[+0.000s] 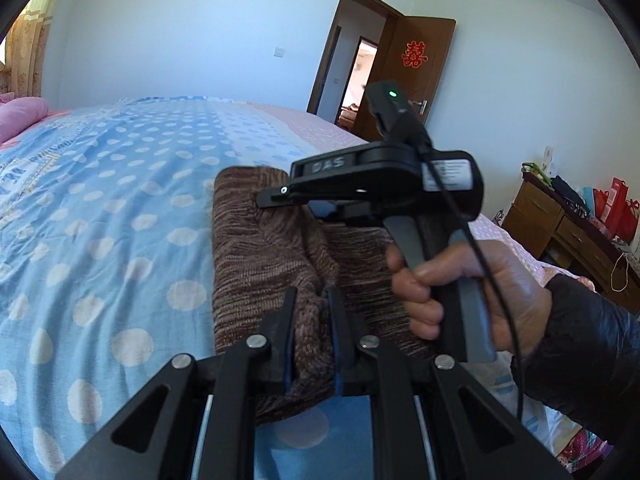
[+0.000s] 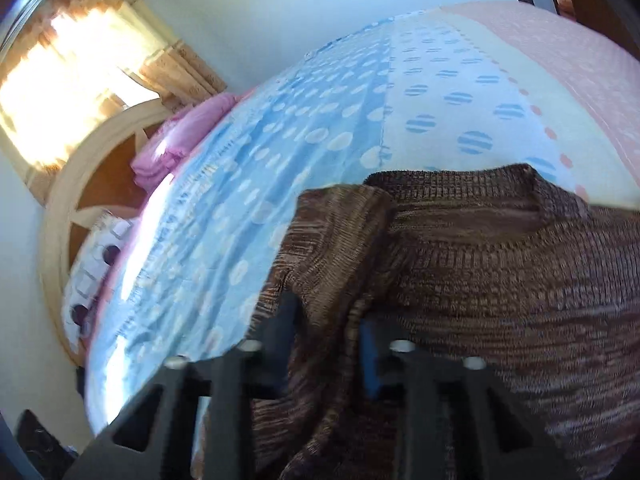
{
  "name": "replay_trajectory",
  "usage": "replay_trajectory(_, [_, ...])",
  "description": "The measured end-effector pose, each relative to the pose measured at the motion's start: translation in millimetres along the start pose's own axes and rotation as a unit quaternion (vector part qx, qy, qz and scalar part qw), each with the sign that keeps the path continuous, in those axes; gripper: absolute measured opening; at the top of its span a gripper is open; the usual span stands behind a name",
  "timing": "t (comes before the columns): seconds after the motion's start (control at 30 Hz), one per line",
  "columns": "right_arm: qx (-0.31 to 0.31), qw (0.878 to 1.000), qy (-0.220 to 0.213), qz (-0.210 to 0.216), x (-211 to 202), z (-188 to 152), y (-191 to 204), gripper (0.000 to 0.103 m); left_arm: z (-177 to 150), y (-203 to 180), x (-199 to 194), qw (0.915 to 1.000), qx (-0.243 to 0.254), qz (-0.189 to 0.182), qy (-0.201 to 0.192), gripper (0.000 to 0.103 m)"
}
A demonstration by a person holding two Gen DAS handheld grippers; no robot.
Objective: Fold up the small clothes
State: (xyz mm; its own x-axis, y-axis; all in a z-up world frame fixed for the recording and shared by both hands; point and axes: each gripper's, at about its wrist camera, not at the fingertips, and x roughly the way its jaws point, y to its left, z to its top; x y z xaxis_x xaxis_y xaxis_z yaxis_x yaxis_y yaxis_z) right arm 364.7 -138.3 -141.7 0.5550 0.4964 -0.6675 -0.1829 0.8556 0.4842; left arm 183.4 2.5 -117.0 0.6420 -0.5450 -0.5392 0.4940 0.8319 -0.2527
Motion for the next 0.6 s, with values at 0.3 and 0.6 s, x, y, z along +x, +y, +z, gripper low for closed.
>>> replay_trajectory(0.3, [-0.066, 0.997, -0.035, -0.028, -32.5, 8.4, 17.6, 0.010, 18.1, -14.4, -4.2, 0.9996, 0.017, -0.002, -0.021, 0.011])
replay_trajectory(0.6, [-0.126, 0.987, -0.046, -0.088, -115.7, 32.2, -12.2, 0.010, 50.7, -90.4, 6.8, 0.9924, 0.080, -0.079, -0.050, 0.010])
